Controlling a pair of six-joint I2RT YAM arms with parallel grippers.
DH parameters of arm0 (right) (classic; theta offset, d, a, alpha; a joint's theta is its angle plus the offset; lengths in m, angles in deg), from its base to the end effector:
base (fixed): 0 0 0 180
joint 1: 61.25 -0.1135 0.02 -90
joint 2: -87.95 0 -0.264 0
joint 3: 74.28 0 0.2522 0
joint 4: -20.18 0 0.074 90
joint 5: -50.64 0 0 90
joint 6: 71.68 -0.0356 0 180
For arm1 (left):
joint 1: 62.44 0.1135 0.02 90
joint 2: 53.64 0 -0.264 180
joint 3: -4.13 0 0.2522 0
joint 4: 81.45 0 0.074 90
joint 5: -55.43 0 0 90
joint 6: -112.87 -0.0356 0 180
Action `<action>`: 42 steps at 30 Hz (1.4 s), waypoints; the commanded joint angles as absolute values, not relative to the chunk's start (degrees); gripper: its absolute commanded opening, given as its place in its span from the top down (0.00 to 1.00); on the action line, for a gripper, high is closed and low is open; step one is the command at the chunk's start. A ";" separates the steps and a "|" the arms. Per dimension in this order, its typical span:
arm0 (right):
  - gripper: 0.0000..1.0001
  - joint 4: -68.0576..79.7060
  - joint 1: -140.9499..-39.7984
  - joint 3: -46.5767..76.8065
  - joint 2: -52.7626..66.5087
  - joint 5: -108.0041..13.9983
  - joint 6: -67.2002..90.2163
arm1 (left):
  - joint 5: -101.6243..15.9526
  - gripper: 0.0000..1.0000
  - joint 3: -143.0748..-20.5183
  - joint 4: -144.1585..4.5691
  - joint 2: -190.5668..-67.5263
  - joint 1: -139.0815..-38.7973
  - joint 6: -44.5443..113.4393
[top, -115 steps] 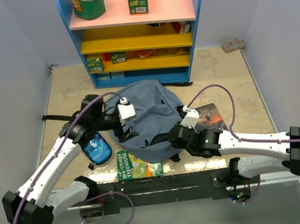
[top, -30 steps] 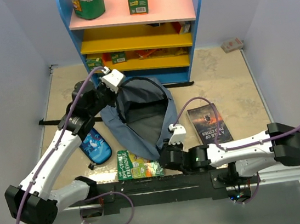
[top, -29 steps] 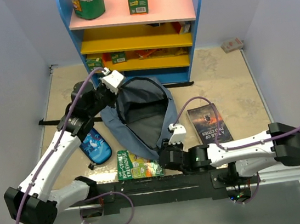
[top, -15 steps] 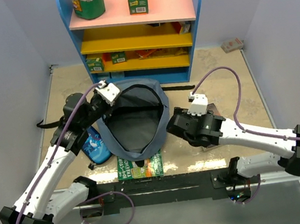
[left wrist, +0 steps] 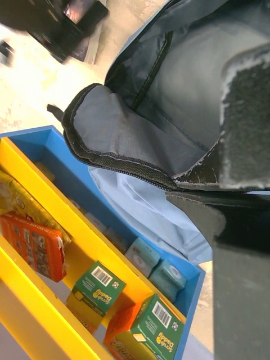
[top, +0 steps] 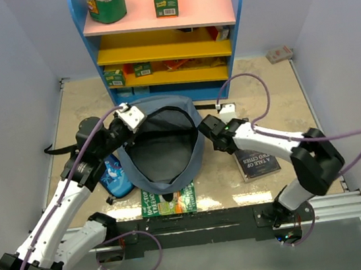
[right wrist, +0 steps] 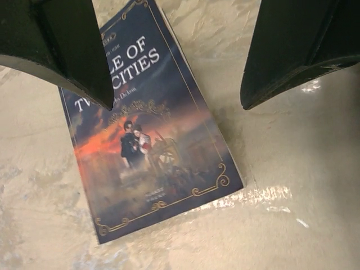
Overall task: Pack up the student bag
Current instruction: Adjust the student bag at the center of the board, then adjust the book at the center of the board.
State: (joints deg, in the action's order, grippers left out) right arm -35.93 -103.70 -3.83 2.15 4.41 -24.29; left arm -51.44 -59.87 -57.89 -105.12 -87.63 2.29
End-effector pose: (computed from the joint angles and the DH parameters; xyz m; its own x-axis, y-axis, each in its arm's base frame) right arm 0.2200 0.1678 0.2155 -0.7350 -0.0097 -0.6780 0.2344 0.9346 -0.2674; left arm 0.1837 -0.0978 0.3540 0.0715 0.3381 -0.9384 0.6835 0.6686 0.2930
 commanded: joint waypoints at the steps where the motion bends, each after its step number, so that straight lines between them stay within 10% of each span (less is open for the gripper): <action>1: 0.11 -29.70 -102.82 -0.23 -4.32 3.96 -16.57 | -53.47 1.00 -59.55 -63.56 -103.30 -87.93 2.21; 15: 0.27 -27.69 -96.85 -0.22 -16.72 -0.85 -16.22 | -53.12 1.00 -59.73 -63.74 -103.39 -87.84 2.04; 20: 0.72 -24.17 -95.97 -3.39 -16.55 -4.73 -15.17 | -53.38 1.00 -60.69 -63.03 -103.83 -87.84 2.30; 26: 1.00 -22.94 -94.65 -4.09 -15.24 -7.81 -13.85 | -54.00 1.00 -61.22 -63.03 -103.91 -87.75 2.39; 42: 1.00 -27.75 -111.92 3.54 22.64 7.12 -11.38 | -55.14 1.00 -58.14 -64.53 -103.12 -87.75 3.44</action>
State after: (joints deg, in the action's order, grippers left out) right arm -23.58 -103.53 -1.52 16.95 -0.99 -11.54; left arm -52.75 -58.62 -58.89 -104.45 -87.63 2.38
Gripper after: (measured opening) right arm 0.007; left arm 0.030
